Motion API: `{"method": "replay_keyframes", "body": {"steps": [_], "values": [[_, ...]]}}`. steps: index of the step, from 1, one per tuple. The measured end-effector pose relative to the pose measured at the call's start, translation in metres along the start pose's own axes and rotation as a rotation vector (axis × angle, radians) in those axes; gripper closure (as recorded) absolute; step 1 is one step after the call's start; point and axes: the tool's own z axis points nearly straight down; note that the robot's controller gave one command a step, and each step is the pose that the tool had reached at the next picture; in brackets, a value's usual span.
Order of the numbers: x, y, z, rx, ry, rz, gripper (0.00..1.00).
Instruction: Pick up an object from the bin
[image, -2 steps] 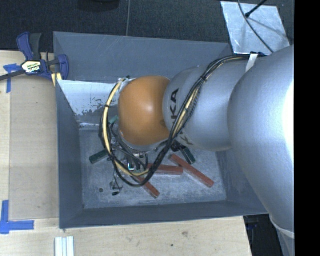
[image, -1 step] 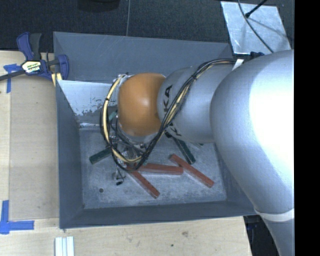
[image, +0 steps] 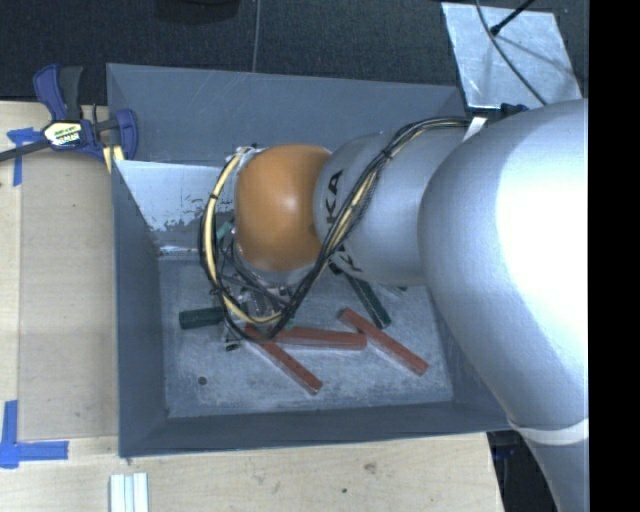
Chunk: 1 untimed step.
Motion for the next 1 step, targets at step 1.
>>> {"method": "replay_keyframes", "body": {"steps": [1], "values": [[0.0126,-0.0182,-0.1307,0.001,-0.006,-0.057,1.00]]}}
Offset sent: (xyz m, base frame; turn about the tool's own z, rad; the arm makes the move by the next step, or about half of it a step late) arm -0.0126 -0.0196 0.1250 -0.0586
